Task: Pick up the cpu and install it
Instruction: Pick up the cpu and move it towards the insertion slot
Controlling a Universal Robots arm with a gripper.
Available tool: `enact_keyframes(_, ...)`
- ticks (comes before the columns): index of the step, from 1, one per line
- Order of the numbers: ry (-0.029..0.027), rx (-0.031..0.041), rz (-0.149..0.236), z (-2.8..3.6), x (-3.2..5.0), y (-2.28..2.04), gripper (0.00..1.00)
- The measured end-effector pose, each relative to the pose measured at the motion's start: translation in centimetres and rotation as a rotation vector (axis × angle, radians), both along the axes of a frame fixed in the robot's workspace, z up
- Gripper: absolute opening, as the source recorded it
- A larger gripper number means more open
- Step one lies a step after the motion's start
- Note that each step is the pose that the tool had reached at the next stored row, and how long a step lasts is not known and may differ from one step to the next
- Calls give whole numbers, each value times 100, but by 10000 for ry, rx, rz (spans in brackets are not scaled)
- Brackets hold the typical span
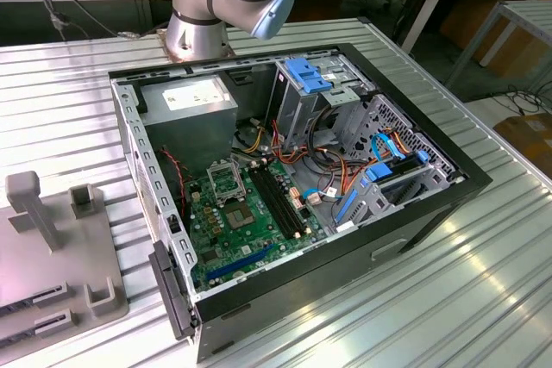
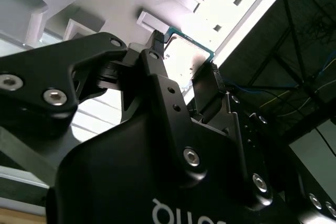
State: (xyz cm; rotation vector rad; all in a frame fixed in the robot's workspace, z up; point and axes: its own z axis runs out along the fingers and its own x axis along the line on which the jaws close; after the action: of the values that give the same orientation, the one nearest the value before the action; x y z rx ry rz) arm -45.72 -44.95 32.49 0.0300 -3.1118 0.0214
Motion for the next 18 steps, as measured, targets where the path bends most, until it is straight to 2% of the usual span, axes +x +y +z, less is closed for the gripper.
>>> enact_keyframes(3,9,0,0,90,0,0,47)
enact_keyframes(4,10,0,0,98,0,0,47)
enact_keyframes(18,10,0,0,106,0,0,47)
